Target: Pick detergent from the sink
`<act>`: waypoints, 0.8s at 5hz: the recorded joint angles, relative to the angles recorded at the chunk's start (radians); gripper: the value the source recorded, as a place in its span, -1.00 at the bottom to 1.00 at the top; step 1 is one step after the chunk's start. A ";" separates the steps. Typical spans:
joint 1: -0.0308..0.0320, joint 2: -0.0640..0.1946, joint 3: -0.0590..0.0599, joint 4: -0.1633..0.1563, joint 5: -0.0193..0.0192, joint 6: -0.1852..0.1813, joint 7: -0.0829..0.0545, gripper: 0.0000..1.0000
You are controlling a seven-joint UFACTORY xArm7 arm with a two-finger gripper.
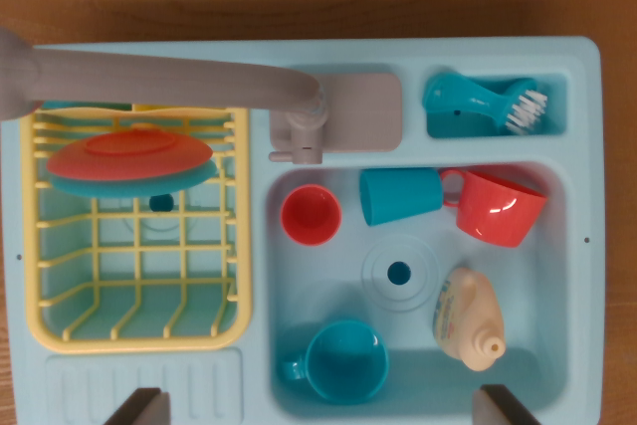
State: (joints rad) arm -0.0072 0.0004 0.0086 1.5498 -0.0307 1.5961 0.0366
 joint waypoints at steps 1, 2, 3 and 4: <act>-0.0022 0.001 -0.002 -0.011 -0.0005 -0.013 -0.003 -1.00; -0.0022 0.001 -0.002 -0.011 -0.0005 -0.013 -0.003 -1.00; -0.0055 0.003 -0.004 -0.028 -0.0012 -0.031 -0.008 -1.00; -0.0055 0.003 -0.004 -0.028 -0.0012 -0.031 -0.008 -1.00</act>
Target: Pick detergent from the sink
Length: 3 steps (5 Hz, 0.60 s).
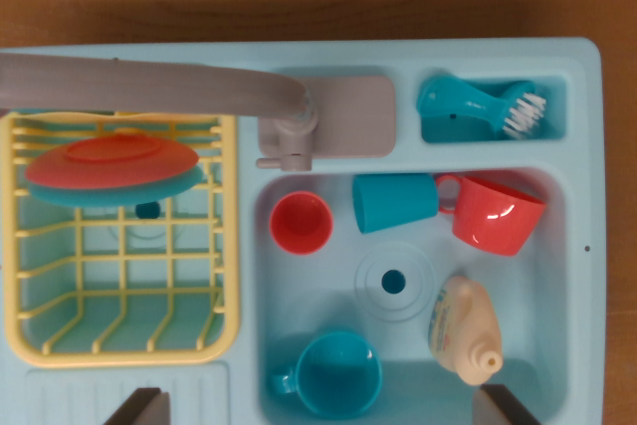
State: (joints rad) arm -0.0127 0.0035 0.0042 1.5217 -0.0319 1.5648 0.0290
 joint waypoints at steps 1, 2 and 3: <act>-0.0041 0.002 -0.003 -0.021 -0.0009 -0.024 -0.006 -1.00; -0.0041 0.002 -0.003 -0.021 -0.0009 -0.024 -0.006 -1.00; -0.0092 0.005 -0.007 -0.047 -0.0020 -0.052 -0.013 -1.00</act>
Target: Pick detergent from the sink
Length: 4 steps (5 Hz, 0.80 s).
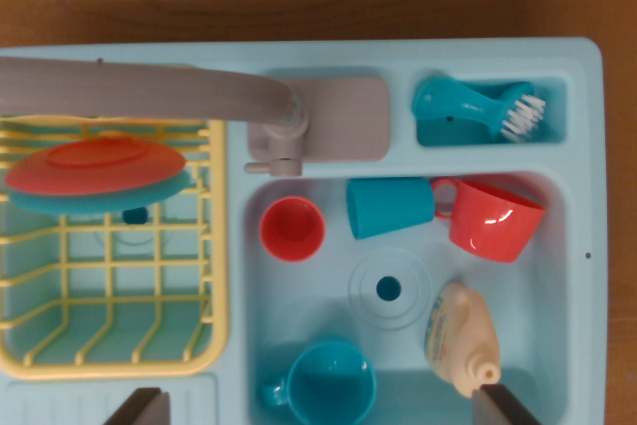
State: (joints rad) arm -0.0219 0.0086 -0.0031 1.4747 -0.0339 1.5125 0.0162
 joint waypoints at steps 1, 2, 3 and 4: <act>0.0000 0.000 0.000 0.000 0.0000 0.000 0.000 -1.00; -0.0056 0.003 -0.004 -0.028 -0.0012 -0.032 -0.008 -1.00; -0.0056 0.003 -0.004 -0.028 -0.0012 -0.032 -0.008 -1.00; -0.0120 0.007 -0.010 -0.062 -0.0026 -0.069 -0.017 -1.00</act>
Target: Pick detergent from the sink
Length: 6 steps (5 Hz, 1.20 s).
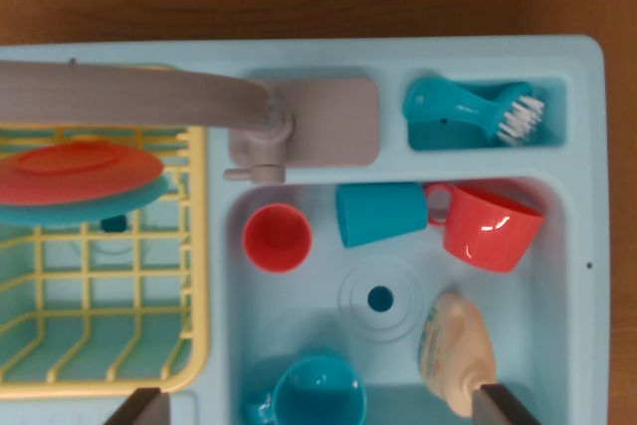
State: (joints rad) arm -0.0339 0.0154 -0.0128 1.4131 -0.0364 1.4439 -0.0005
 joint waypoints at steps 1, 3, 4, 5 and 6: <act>0.0000 0.000 0.000 0.000 0.0000 0.000 0.000 -1.00; -0.0071 0.004 -0.006 -0.036 -0.0015 -0.040 -0.010 -1.00; -0.0142 0.008 -0.011 -0.072 -0.0030 -0.081 -0.020 -1.00; -0.0142 0.008 -0.011 -0.072 -0.0030 -0.081 -0.020 -1.00; -0.0220 0.012 -0.018 -0.112 -0.0047 -0.125 -0.031 -1.00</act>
State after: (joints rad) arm -0.0559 0.0276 -0.0304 1.3007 -0.0411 1.3188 -0.0310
